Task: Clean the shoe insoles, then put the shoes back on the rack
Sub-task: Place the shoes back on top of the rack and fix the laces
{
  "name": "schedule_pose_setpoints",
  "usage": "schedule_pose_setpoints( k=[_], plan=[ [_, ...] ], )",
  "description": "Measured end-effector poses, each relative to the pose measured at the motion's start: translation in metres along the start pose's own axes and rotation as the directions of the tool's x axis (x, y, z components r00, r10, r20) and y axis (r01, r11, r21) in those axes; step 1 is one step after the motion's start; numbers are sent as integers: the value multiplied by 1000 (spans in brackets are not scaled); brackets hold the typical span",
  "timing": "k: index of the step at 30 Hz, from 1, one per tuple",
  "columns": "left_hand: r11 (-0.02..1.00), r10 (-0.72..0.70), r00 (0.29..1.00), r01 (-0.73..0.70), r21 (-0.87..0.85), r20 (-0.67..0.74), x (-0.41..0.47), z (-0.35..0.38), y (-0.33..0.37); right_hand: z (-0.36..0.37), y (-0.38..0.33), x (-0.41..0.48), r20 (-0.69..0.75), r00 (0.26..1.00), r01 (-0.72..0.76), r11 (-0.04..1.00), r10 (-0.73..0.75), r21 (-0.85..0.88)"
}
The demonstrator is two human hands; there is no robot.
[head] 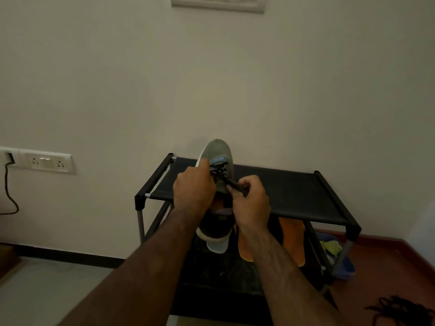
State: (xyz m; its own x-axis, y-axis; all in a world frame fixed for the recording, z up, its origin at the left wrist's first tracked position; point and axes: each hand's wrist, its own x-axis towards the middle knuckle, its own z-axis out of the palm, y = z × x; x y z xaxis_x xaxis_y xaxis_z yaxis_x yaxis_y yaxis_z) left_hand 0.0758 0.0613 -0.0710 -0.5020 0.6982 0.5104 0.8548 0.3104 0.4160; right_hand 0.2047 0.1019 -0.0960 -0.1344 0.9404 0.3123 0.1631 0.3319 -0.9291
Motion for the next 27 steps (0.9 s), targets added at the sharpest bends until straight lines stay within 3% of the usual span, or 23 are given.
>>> schedule_pose_setpoints(
  k=[2,3,4,6,8,11,14,18,22,27],
  plan=[
    [999,-8,1000,7,32,14,-1,-1,3,1,-1,0,12,999,42,999,-42,-1],
    [999,9,1000,-10,49,20,-2,0,4,0,-4,-1,19,991,137,984,-136,-116],
    [998,26,999,-27,61,21,-2,-1,4,-2,-7,-1,29,964,262,918,-265,-297],
    [994,57,998,-60,93,29,-4,-2,6,-6,-17,1,98,852,472,674,-514,-568],
    [978,109,993,-115,172,43,-5,-4,9,-5,-30,4,244,783,583,541,-572,-606],
    [965,163,984,-173,196,67,-7,-5,8,1,-39,14,356,832,554,625,-425,-549],
    [975,156,986,-163,150,58,-7,-4,7,3,-37,21,274,884,468,727,-379,-503],
    [995,36,999,-37,93,9,-4,-2,11,6,-29,20,161,914,405,837,-372,-368],
    [995,-77,997,77,67,-7,3,-4,10,10,-27,15,133,899,437,843,-417,-313],
    [1000,0,999,-1,29,44,6,-4,4,1,-32,31,221,915,400,835,-338,-379]
  ],
)
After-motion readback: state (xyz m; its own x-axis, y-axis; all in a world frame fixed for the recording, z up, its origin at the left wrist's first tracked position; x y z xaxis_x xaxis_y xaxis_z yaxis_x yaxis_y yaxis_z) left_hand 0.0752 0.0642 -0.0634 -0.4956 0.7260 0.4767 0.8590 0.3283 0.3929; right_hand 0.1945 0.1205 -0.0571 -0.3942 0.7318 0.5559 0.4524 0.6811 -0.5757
